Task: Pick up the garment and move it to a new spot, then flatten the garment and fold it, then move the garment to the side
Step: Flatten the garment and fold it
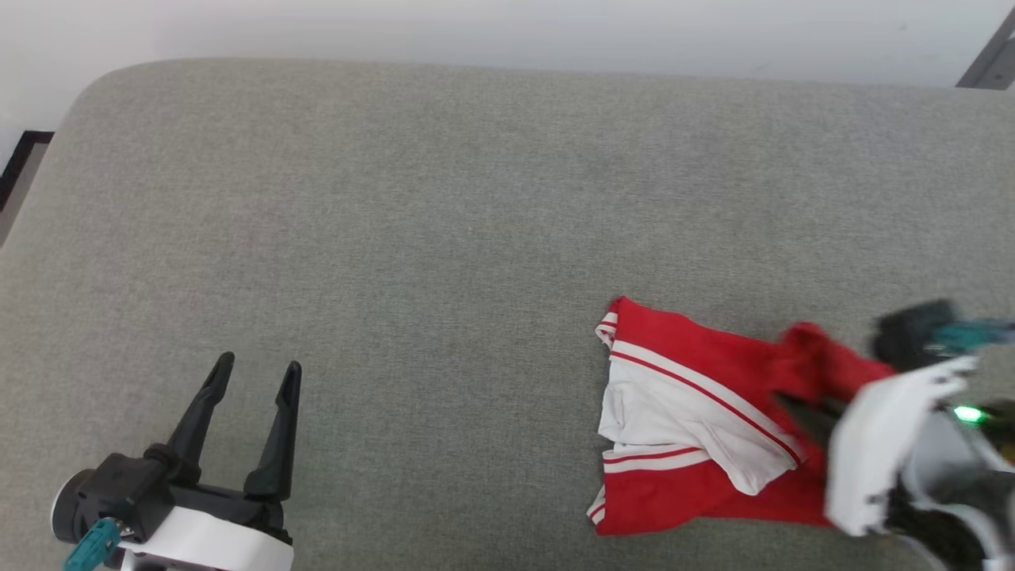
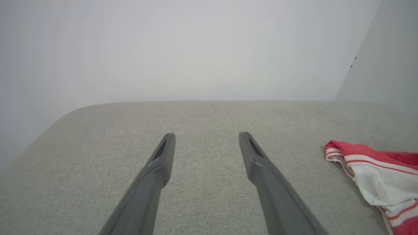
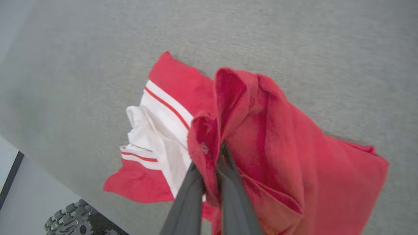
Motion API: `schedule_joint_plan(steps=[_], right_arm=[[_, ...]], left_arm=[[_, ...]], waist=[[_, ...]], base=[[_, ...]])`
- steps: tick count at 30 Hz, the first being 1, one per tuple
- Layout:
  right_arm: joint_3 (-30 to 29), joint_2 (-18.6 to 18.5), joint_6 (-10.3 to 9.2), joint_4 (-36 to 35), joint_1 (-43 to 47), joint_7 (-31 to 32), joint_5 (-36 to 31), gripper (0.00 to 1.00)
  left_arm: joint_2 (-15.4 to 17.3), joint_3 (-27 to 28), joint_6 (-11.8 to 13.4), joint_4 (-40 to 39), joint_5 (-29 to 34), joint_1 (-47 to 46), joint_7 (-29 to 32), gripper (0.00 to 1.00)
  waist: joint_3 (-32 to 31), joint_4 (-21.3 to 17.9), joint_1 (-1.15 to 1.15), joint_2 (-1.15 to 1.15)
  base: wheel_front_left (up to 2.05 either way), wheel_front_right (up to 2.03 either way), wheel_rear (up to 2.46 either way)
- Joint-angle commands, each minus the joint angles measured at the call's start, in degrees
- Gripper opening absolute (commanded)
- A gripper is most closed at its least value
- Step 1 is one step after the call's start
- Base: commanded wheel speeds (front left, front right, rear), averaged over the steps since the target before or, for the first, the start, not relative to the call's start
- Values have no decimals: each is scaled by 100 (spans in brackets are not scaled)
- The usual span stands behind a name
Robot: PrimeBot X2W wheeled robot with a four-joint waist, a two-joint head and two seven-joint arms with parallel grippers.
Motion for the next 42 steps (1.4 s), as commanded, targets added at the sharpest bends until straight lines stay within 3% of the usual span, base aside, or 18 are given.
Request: schedule_joint_plan(steps=[1,8,13,23,24,25,26,27,32,42], right_arm=[[113,39,-3,-20,-75,9,-8,0],[1327,222,-3,420,-723,-198,-43,0],[1968,178,-3,1138,-1247,-488,-331,0],[2325,287,-3,2546,-1707,-1195,-319,0],[2348,306,-3,2576,-1732,-1268,-275,26],[2353,328,-3,2585,-1753,-1336,-237,45],[2344,353,-3,2586,-1772,-1391,-189,79],[2342,363,-3,2566,-1789,-1421,-146,100],[2267,187,-3,2232,-1795,-1491,95,100],[1308,-294,-3,1708,-1361,-1684,417,100]], left_arm=[[2,-14,14,10,-12,-8,-27,100],[48,-96,14,89,-74,-103,-27,100],[70,-199,14,162,-138,-203,-27,100],[94,-251,14,213,-235,-349,-27,100],[101,-239,14,218,-246,-339,-27,100],[114,-231,14,222,-253,-323,-27,100],[123,-223,14,229,-254,-305,-27,100],[125,-216,14,238,-249,-283,-27,100],[155,-210,14,265,-251,-199,-27,100],[118,-296,14,378,-290,-82,-27,100]], waist=[[7,26,0,0],[92,154,0,0],[188,244,0,0],[290,333,0,0],[285,318,0,0],[271,295,0,0],[251,266,0,0],[230,235,0,0],[86,47,0,0],[-261,-310,0,0]], base=[[0,0,0],[0,0,0],[0,0,0],[0,0,0],[0,0,0],[0,0,0],[0,0,0],[0,0,0],[0,0,0],[0,0,0]])
